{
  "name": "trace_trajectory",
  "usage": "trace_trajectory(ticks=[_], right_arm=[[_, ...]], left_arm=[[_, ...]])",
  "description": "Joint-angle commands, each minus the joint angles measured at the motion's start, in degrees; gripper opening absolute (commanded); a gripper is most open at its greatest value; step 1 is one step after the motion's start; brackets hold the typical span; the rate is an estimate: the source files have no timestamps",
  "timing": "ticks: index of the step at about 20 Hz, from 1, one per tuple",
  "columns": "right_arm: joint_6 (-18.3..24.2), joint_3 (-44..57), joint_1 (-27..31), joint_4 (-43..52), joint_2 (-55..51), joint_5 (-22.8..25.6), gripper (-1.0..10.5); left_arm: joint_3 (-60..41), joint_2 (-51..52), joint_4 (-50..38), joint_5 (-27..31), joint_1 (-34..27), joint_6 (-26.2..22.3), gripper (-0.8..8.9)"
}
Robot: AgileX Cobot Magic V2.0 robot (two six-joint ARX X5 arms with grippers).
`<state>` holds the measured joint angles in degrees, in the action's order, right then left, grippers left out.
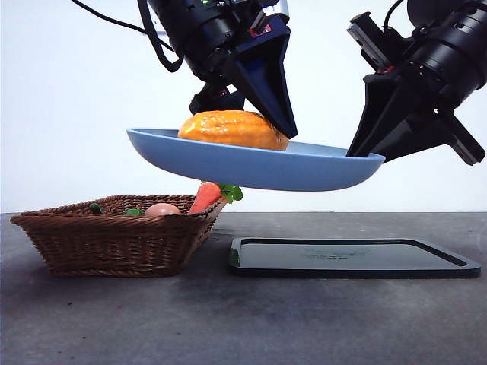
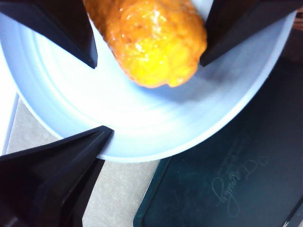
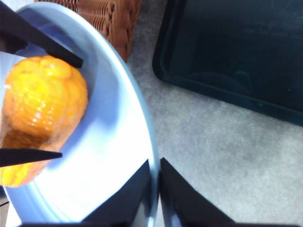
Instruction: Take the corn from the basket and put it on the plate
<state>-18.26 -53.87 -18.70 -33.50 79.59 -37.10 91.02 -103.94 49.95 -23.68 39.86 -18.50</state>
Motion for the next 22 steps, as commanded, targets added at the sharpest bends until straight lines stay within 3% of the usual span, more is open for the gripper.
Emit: trace_trajectory(ticks=[1,7,13,18,22], right_arm=[[0.68,-1.31,-0.15,0.31,1.88,-0.28,0.0],[2.21,-1.33,0.79,-0.09,7.10,0.07,0.0],[3.48,-2.34,7.52,-0.94,9.27,1.84,0.0],[4.48,-10.05,13.55,-2.51,12.68,5.92,0.0],[5.07,-17.81,16.09,-4.68,19.34,5.88,0.0]], left_arm=[[1.36,0.87,-0.17,0.20,0.61,0.11,3.55],[2.08,6.40,-0.07,0.22,-0.63,0.15,3.55],[2.08,11.93,0.13,0.20,-3.43,1.20,3.54],[2.10,15.78,0.04,0.17,-4.44,1.22,3.54],[2.10,17.51,-0.02,0.17,-4.44,1.53,3.53]])
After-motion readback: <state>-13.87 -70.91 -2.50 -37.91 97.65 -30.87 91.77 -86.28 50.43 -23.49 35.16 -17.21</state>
